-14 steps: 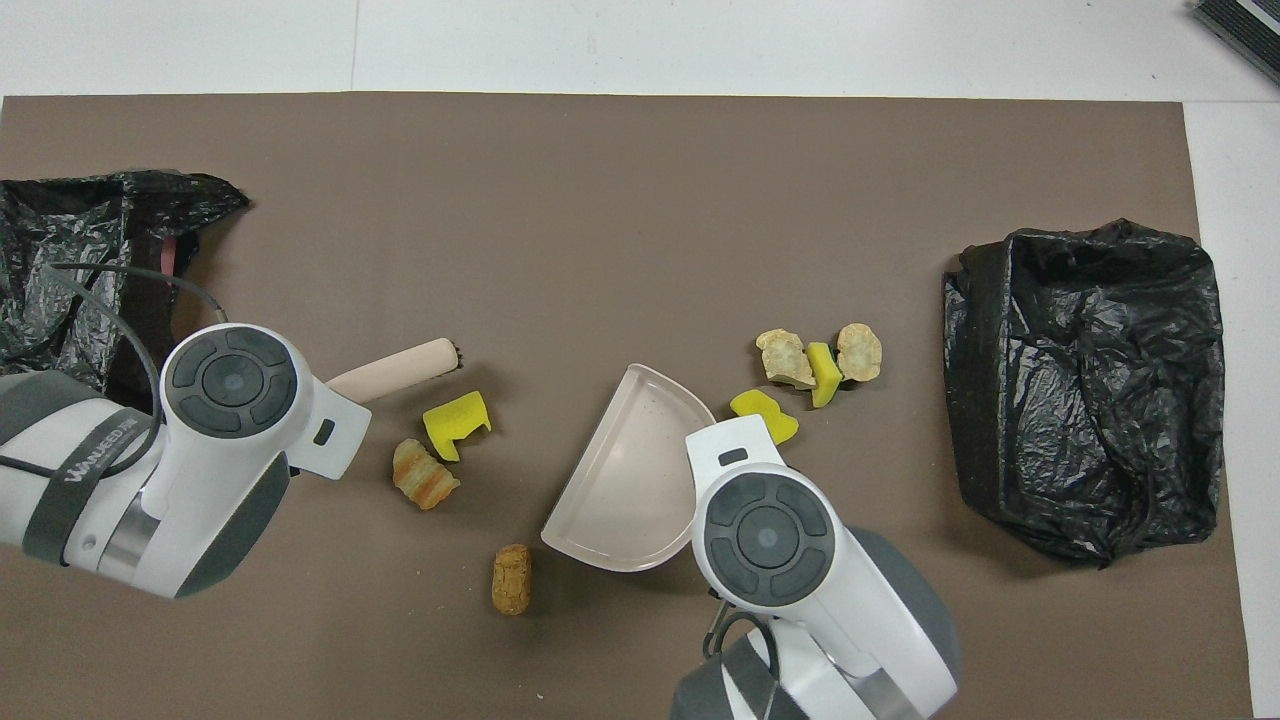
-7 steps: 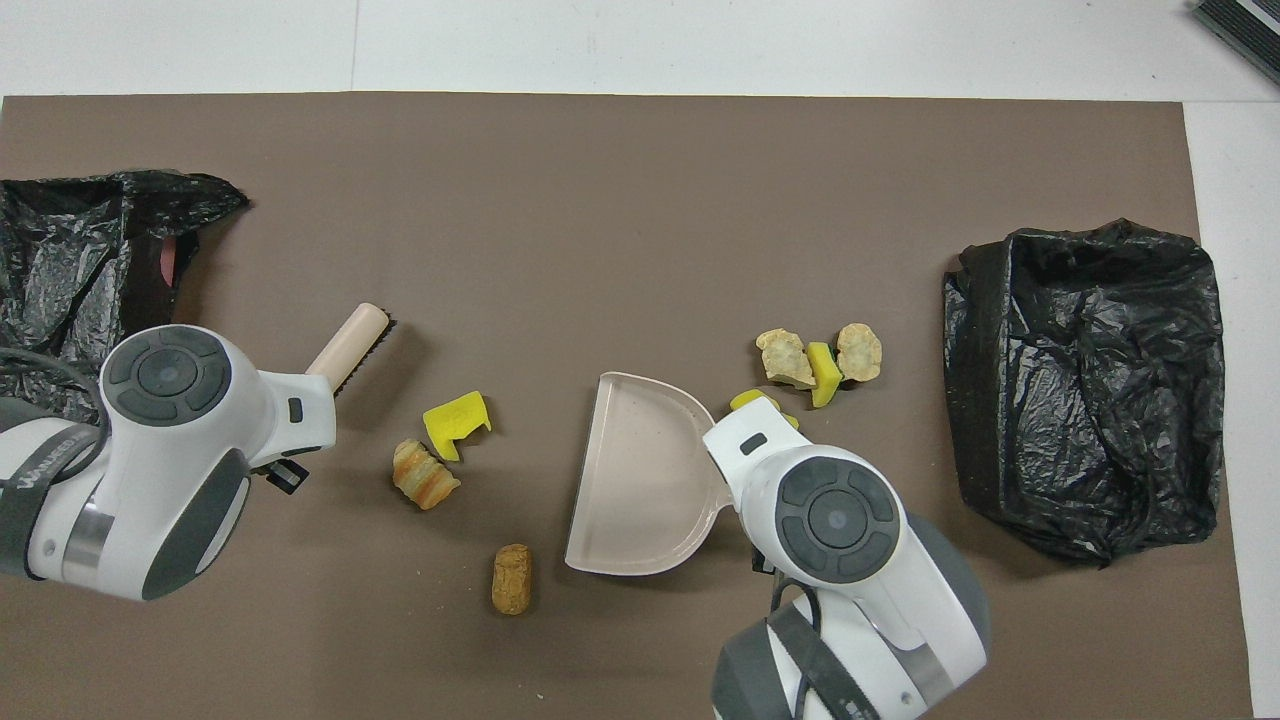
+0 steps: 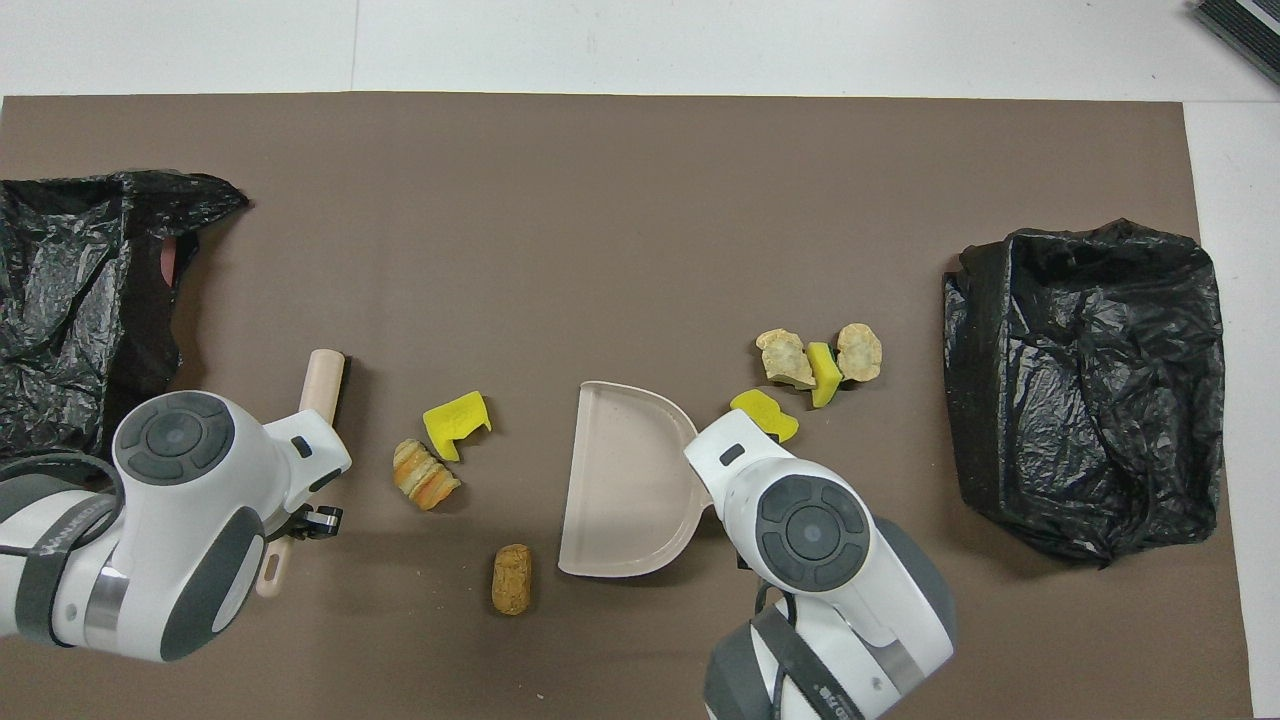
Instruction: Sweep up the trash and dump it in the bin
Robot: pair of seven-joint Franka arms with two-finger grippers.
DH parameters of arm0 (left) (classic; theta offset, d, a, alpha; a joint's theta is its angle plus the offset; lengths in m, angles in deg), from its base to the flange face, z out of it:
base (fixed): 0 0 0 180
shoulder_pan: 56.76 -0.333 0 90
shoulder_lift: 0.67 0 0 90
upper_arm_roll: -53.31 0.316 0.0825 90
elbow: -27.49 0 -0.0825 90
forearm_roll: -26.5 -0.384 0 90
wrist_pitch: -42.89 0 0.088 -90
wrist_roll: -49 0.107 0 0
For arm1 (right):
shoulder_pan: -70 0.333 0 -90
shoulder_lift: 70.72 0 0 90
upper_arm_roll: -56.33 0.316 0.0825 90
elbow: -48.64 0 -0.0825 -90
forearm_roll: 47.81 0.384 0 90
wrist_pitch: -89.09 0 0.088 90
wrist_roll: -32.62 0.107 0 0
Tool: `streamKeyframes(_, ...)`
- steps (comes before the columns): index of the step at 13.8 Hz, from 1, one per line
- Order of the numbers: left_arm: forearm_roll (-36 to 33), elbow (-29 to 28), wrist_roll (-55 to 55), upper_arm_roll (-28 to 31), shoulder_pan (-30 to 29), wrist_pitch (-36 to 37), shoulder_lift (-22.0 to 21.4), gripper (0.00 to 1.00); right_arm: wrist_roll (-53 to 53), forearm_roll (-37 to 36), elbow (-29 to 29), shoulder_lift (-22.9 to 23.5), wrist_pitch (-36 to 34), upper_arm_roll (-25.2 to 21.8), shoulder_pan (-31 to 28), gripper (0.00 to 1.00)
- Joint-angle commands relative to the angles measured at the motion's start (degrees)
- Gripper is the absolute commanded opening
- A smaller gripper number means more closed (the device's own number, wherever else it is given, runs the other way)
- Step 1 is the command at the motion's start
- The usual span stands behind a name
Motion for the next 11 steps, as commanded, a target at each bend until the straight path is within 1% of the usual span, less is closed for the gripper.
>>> streamKeyframes(1,3.68,-2.58,-3.66,0.42,4.71,-0.22,-2.21,0.0,-1.4,-0.9,-0.53,-0.14,0.78,0.25,-0.37,0.0)
streamKeyframes(2,5.52,-2.49,-5.32,0.42,5.86,-0.23,-2.21,0.0,-1.4,-0.9,-0.53,-0.06,0.78,0.25,-0.37,0.0)
streamKeyframes(6,11.67,-2.41,-13.32,0.42,14.11,-1.28,-2.39,0.0,-0.88,-0.81,-0.7,-0.06,0.43,0.16,-0.37,0.0)
streamKeyframes(7,13.78,-2.15,-14.46,0.42,16.22,-2.15,-2.39,0.0,-0.79,-0.81,-0.79,-0.06,0.43,0.16,-0.45,0.0)
streamKeyframes(9,15.38,-1.62,-16.4,0.42,20.88,-3.56,-2.3,0.0,-0.08,-0.81,-0.79,-0.14,0.43,0.16,-0.46,0.0)
streamKeyframes(11,19.84,-0.66,-18.95,0.34,23.96,-4.61,-2.04,0.0,0.0,-0.81,-0.79,-0.06,0.34,0.16,-0.46,0.0)
